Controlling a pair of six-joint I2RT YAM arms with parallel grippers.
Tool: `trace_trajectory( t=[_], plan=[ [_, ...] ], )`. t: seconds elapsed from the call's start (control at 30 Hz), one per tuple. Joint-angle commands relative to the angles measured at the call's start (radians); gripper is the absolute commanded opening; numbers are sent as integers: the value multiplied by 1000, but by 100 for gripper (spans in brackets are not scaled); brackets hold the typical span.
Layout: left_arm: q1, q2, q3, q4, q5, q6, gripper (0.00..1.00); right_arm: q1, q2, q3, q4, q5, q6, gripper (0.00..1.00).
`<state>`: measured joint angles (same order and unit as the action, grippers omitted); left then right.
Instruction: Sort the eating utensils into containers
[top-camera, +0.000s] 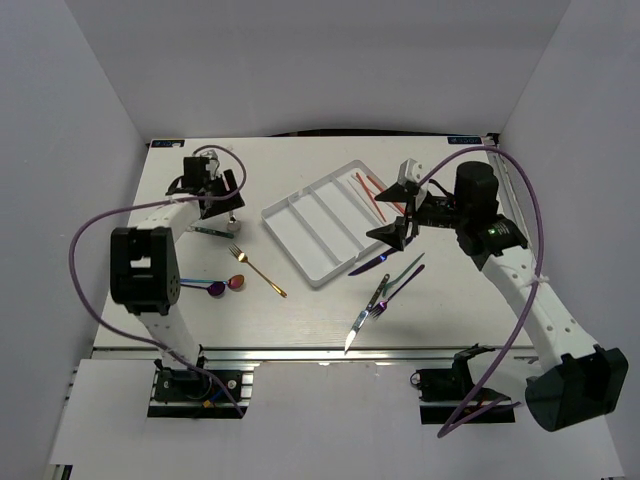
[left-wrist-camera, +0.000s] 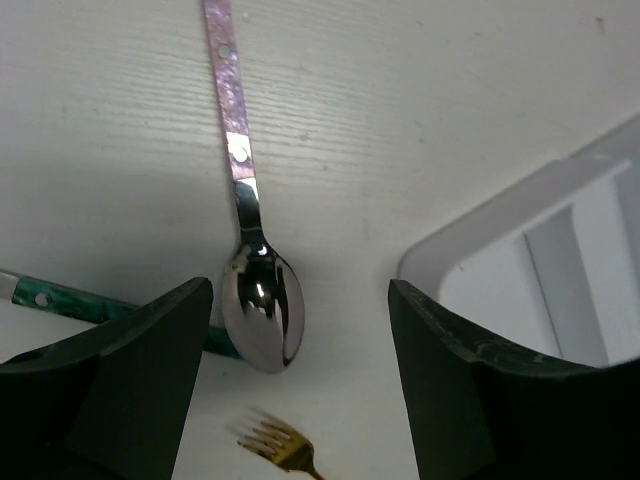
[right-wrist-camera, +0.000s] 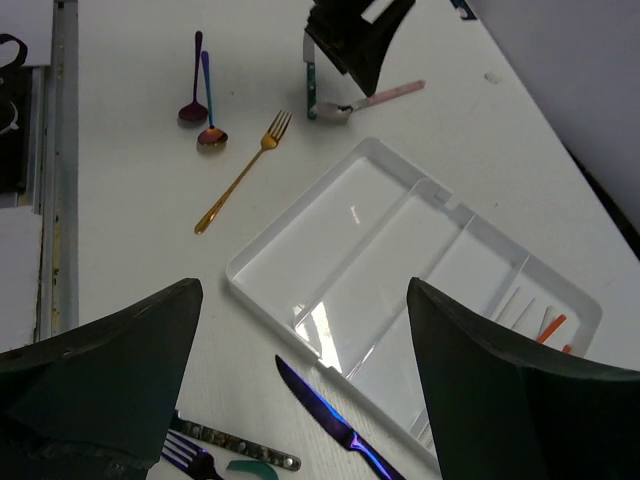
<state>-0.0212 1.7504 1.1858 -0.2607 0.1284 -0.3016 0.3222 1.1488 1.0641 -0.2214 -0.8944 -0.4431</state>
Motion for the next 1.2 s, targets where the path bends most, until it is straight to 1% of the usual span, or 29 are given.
trace_trajectory(
  t=[0.0, 0.1, 0.27, 0.33, 0.37, 0.4, 0.53, 0.73, 0.83, 1.0, 1.03, 1.13, 1.17],
  plan=[
    [-3, 104, 159, -52, -114, -22, 81, 0, -32, -29, 137, -41, 61, 89],
    [-3, 184, 262, -78, -170, -13, 78, -2, -29, -18, 122, -34, 63, 89],
    [-3, 302, 412, -155, -182, 24, 76, 0, -23, -26, 128, -21, 69, 89],
    [-3, 348, 460, -179, -197, 30, 74, -3, -15, -26, 129, -18, 73, 89],
    [-3, 359, 469, -183, -200, 36, 72, -3, -15, -26, 129, -14, 73, 89],
    [-3, 366, 474, -184, -202, 38, 67, -2, -11, -26, 131, -9, 75, 89],
    [-3, 403, 488, -184, -179, 42, 61, -2, 11, -24, 136, 11, 89, 89],
    [-3, 428, 483, -181, -176, 48, 56, -2, 35, -21, 137, 20, 99, 89],
    [-3, 434, 479, -183, -170, 55, 48, -3, 42, -24, 139, 32, 103, 89],
    [-3, 423, 459, -175, -170, 62, 41, -2, 52, -24, 143, 54, 106, 89],
    [-3, 420, 456, -173, -171, 64, 37, -2, 52, -24, 143, 55, 104, 89],
    [-3, 400, 448, -170, -177, 73, 32, -2, 58, -24, 142, 60, 106, 89],
    [-3, 391, 446, -169, -179, 75, 27, -5, 60, -24, 143, 61, 106, 89]
  ],
)
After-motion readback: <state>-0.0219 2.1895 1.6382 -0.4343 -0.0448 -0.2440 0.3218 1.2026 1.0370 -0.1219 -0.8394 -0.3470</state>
